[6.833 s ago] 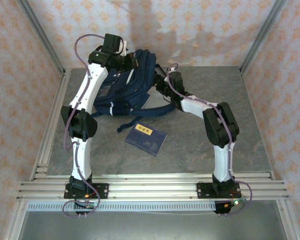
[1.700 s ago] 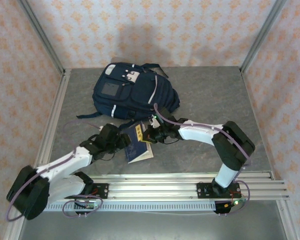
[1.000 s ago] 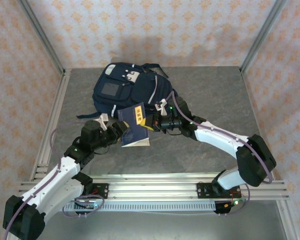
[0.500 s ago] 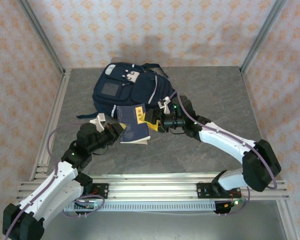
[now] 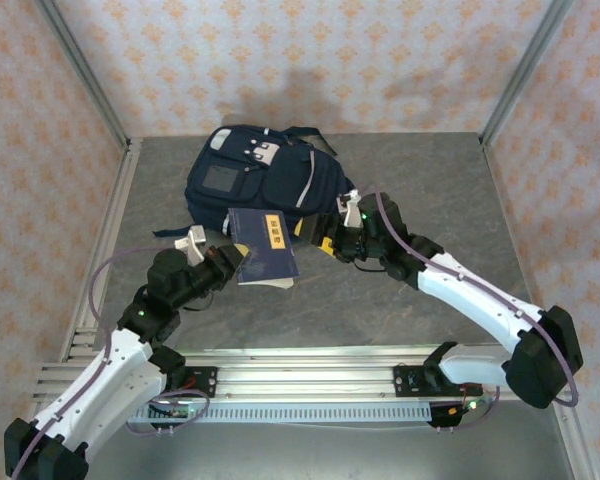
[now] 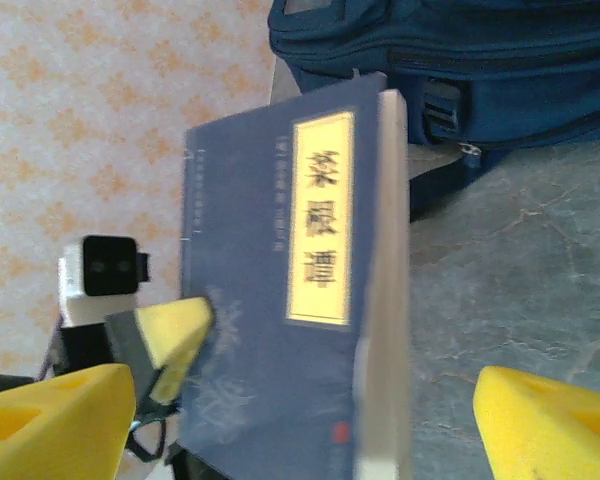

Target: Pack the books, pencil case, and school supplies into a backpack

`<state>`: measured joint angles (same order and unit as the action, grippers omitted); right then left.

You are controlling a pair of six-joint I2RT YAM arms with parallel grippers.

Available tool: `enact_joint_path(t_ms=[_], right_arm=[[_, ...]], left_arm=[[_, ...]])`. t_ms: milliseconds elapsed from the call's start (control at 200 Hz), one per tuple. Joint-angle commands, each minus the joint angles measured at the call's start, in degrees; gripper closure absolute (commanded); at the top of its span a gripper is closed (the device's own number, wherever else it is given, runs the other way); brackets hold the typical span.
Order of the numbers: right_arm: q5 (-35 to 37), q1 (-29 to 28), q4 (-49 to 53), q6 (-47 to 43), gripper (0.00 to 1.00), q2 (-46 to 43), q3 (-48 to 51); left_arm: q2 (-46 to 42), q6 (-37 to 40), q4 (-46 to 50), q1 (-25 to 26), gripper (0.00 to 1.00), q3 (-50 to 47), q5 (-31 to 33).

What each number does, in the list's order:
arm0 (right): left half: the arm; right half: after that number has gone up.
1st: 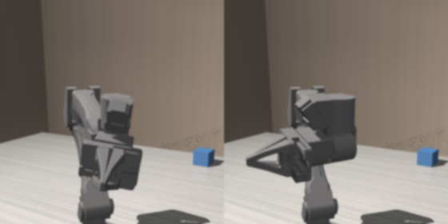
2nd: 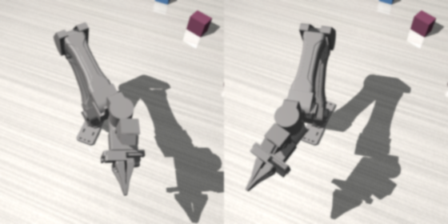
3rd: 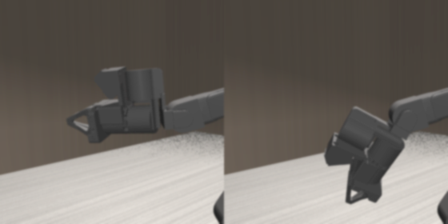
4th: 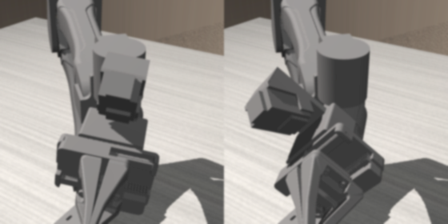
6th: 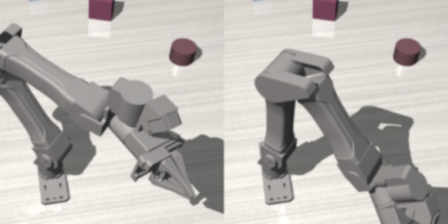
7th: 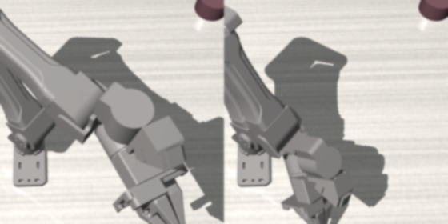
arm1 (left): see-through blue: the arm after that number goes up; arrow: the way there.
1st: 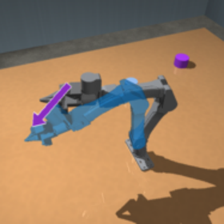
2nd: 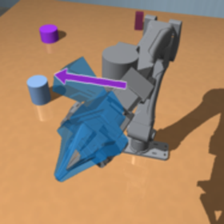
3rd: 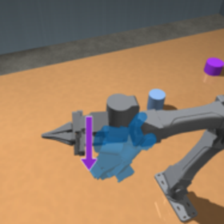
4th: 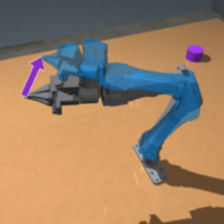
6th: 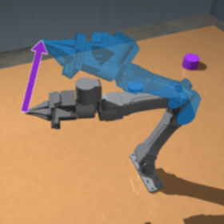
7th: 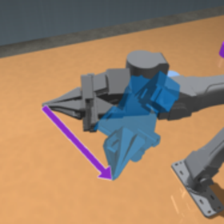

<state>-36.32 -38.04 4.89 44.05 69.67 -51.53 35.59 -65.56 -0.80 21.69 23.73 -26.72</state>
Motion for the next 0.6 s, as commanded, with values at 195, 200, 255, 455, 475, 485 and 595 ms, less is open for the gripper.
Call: enact_joint_path(t_ms=[195,200,255,455,475,485,595], right_arm=[[-0.95,0.16,-26.24,14.53,0.07,1.88,10.13],[-0.86,0.16,-26.68,14.86,0.07,1.83,10.31],[0.63,0.16,-30.14,18.20,0.07,1.25,12.07],[15.90,-4.52,-36.53,28.88,0.08,-6.11,19.52],[17.02,-5.32,-37.50,29.67,0.08,-6.33,19.81],[17.52,-5.76,-37.96,30.03,0.08,-6.39,19.87],[21.70,-11.11,-47.86,33.32,0.08,-4.05,19.77]], left_arm=[[-3.11,-2.79,-6.47,3.19,1.00,2.00,6.06],[-3.23,-2.94,-6.57,3.36,1.00,1.84,6.55],[-4.55,-4.36,-7.92,5.03,1.00,0.58,12.04],[-5.97,-8.27,-13.19,10.94,1.00,-1.08,32.20],[-5.32,-8.62,-13.86,11.15,1.00,-0.90,33.11],[-4.93,-8.77,-14.16,11.28,1.00,-0.82,33.61],[-0.15,-9.67,-18.45,12.49,1.00,0.71,36.37]])
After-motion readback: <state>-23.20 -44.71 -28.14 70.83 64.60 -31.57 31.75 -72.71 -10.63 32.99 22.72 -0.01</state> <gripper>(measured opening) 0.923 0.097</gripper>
